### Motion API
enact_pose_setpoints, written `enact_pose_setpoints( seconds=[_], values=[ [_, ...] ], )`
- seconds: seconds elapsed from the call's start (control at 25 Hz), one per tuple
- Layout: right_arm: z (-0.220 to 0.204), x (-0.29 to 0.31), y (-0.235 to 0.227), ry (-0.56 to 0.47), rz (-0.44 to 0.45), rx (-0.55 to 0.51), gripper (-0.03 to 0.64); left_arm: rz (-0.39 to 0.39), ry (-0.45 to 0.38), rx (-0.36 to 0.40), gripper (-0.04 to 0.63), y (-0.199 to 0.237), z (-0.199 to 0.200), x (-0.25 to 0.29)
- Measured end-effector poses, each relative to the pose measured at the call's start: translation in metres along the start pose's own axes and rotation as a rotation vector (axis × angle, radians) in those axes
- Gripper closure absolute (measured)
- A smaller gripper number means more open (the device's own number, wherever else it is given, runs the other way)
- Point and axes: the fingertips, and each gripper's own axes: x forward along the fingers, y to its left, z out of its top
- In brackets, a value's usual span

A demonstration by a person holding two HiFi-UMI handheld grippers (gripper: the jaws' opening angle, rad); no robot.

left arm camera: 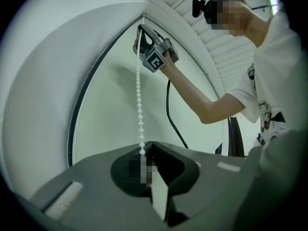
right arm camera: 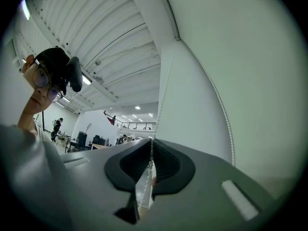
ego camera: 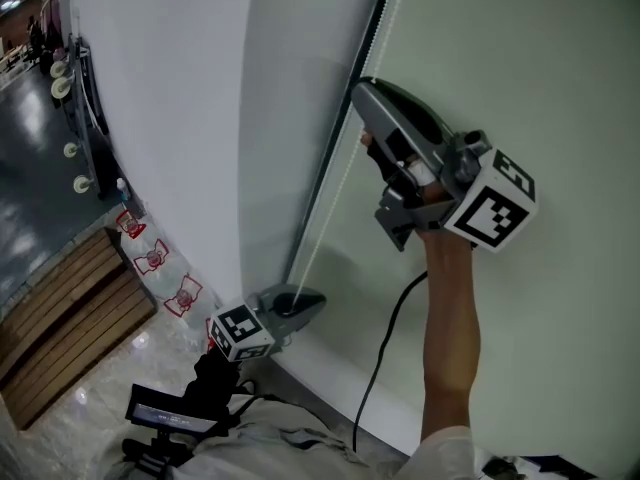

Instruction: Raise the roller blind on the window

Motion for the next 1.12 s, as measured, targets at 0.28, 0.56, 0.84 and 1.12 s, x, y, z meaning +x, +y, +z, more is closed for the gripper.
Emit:
enact_pose_setpoints(
  seconds=[0.28, 0.56, 0.84, 1.12],
  values=[
    [-0.002, -0.009, 0.01, 0.012, 0.007, -0.019, 0.601, 0.002, -0.003, 0.005, 0.597, 0.002, 0.006, 0.0],
    [-0.062, -0.02, 0.023, 0.069, 0.0, 0.026, 0.601, 0.01, -0.01, 0.01, 0.597, 0.006, 0.008, -0.004],
    [-0.1, -0.027, 0.039, 0.13, -0.025, 0.013, 0.601, 0.007, -0.042, 0.0, 0.597, 0.008, 0.018, -0.007],
    [-0.176, -0.041, 0.055, 0.222, -0.035, 0.108, 0.603, -0.018, -0.07, -0.014, 0.597, 0.002, 0.023, -0.008]
  ],
)
